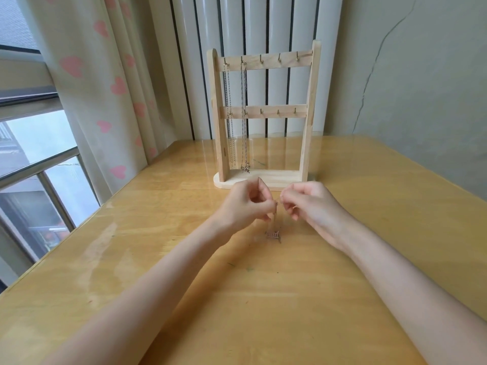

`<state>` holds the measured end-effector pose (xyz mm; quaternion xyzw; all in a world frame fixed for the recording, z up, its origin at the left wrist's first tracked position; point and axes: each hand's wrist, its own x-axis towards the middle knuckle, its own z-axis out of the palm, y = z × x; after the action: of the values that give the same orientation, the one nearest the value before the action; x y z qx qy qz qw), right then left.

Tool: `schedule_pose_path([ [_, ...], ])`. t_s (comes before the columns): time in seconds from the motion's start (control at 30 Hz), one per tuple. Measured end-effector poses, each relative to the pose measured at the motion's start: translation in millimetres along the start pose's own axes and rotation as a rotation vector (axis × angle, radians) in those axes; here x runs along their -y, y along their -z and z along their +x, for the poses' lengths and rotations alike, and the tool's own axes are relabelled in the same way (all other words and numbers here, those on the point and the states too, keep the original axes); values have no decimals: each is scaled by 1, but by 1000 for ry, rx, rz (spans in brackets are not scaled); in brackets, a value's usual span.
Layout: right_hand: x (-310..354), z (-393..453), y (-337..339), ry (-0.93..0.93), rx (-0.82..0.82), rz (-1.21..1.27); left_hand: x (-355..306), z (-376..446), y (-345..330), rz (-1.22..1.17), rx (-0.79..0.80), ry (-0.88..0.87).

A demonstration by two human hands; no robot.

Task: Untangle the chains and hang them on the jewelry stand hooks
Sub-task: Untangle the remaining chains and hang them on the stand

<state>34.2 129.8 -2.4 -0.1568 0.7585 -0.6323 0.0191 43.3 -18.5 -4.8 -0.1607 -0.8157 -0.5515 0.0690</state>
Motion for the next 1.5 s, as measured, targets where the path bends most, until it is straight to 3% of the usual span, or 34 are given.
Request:
schedule_pose_path([
  [0.1,2,0,1,-98,100,270,5,1,-2,148,18,-54],
  [0.2,1,-1,-1,-133,167,398,6,3,0,142,-14,-60],
  [0.33,0,0,2,-97,110,464,3,0,4,-65,0,55],
  [0.47,-3,-1,6,-57,95,251,2,-2,6,-288,61,164],
  [0.6,-3,-2,-1,3,56,-25,1,2,10,-503,13,269],
  [0.67,-3,-1,-3,50,-6,-71,2,2,9,-409,-12,253],
  [0.73,-2,-1,-1,74,-74,-67,5,1,6,-131,-48,139],
  [0.83,-1,0,1,23,-42,167,6,0,0,371,-77,-105],
  [0.9,0,0,0,-21,2,309,7,1,-4,481,-74,-169],
  [0.97,1,0,-1,-46,-2,368,6,2,-4,368,-78,-128],
  [1.1,4,-1,2,-72,-58,310,-2,-1,7,-299,-30,136],
  [1.17,4,-2,0,-75,-35,222,-2,-2,10,-466,9,213],
  [1.3,3,-3,0,-104,16,5,1,0,5,-334,24,150],
  [1.5,-1,-3,6,-151,52,55,3,1,7,-222,-45,90],
])
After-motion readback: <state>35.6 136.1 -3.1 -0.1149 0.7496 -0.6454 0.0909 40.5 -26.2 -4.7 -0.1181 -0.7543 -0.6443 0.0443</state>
